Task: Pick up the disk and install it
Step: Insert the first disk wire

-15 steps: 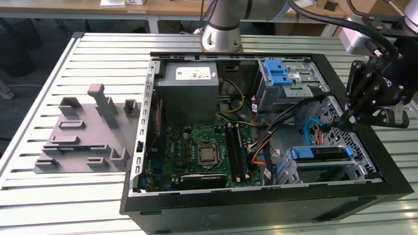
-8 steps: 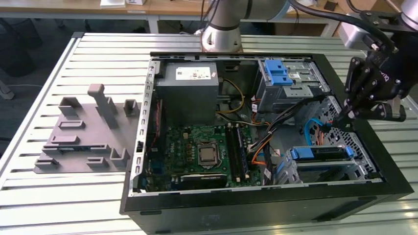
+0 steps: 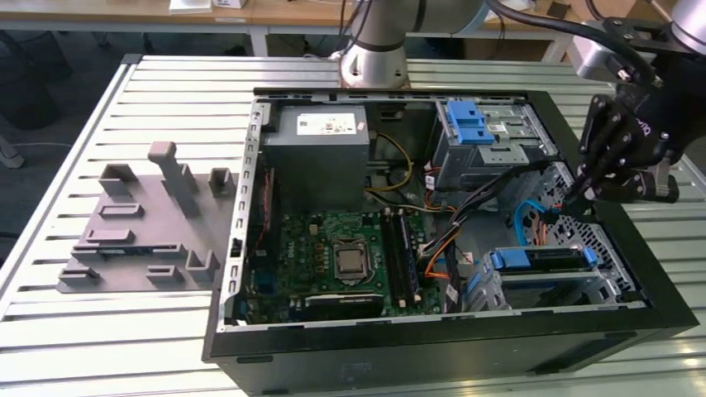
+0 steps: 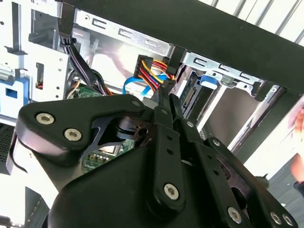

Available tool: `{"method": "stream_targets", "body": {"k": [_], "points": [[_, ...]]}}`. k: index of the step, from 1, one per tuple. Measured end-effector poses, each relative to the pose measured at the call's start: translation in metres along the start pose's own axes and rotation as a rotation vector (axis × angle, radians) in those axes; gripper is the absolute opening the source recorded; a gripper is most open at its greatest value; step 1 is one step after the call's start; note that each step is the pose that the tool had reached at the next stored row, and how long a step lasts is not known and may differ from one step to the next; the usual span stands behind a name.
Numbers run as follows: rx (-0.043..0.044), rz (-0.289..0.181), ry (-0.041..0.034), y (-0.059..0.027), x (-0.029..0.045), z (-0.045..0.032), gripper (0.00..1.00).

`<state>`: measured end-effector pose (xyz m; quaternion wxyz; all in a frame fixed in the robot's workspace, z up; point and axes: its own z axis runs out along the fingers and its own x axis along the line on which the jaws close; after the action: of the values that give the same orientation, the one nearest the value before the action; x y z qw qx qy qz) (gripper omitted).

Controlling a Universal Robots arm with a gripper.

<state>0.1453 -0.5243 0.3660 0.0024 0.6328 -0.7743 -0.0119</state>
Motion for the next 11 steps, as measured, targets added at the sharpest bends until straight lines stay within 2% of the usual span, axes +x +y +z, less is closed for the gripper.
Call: {"method": "stream_targets", "body": {"k": [2,3,6,11], "points": [[-0.0018,0.015,0.0002,0.0001,-0.0008,0.0011,0.19],[-0.0029,0.022,0.0002,0.0002,-0.0013,0.0017,0.25],[-0.004,0.043,0.0004,0.0,-0.0024,0.0035,0.25],[-0.0029,0.075,0.006,-0.0011,-0.0034,0.0068,0.25]]}}
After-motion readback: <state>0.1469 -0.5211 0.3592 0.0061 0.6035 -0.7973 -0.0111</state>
